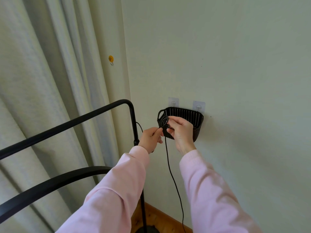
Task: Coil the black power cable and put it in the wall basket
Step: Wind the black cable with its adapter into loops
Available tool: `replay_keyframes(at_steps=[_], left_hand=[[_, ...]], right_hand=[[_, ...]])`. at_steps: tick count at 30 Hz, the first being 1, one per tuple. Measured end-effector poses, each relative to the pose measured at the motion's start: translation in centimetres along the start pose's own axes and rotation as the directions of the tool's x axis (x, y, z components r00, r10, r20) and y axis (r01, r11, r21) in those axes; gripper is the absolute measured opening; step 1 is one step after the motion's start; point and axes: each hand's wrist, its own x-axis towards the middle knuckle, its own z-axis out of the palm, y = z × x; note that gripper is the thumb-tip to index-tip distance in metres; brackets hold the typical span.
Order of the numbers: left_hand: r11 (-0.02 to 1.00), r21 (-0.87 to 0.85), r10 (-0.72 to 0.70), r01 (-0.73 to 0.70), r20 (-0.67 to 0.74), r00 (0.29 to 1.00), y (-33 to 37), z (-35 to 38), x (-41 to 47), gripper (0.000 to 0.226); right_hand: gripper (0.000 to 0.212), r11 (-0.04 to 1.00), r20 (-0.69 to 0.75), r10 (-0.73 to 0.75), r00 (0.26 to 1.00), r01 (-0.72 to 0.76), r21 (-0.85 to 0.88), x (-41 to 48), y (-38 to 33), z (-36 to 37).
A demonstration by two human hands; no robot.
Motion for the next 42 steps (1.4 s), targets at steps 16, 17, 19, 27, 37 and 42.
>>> replay_keyframes(at_steps=[16, 17, 19, 27, 37, 42], left_hand=[[0.988, -0.148, 0.035, -0.035, 0.000, 0.999, 0.4, 0.2, 0.0, 0.024], [0.990, -0.137, 0.032, -0.030, 0.011, 0.999, 0.3, 0.2, 0.0, 0.025], [0.995, -0.098, 0.023, -0.019, 0.034, 0.999, 0.1, 0.2, 0.0, 0.028], [0.997, -0.080, -0.018, 0.015, -0.046, 0.999, 0.2, 0.6, -0.1, 0.032], [0.967, -0.253, -0.034, -0.008, -0.160, 0.987, 0.6, 0.3, 0.6, 0.029], [0.963, -0.267, -0.069, 0.015, -0.192, 0.979, 0.2, 0.1, 1.4, 0.030]], right_hand=[[0.019, 0.989, 0.010, 0.055, 0.998, -0.056, 0.137, -0.1, -0.1, 1.8], [0.019, 0.990, 0.007, 0.055, 0.998, -0.055, 0.132, 0.1, -0.1, 1.7], [0.019, 0.990, 0.002, 0.057, 0.998, -0.057, 0.129, 0.3, 0.1, 1.7], [0.014, 0.991, 0.082, 0.036, 0.996, -0.046, 0.123, 0.7, 0.6, 1.5], [0.020, 0.872, 0.238, 0.395, 0.887, -0.280, -0.401, 0.2, 5.2, -2.1], [0.018, 0.672, 0.212, 0.615, 0.759, -0.366, -0.644, -0.5, 6.6, -2.7]])
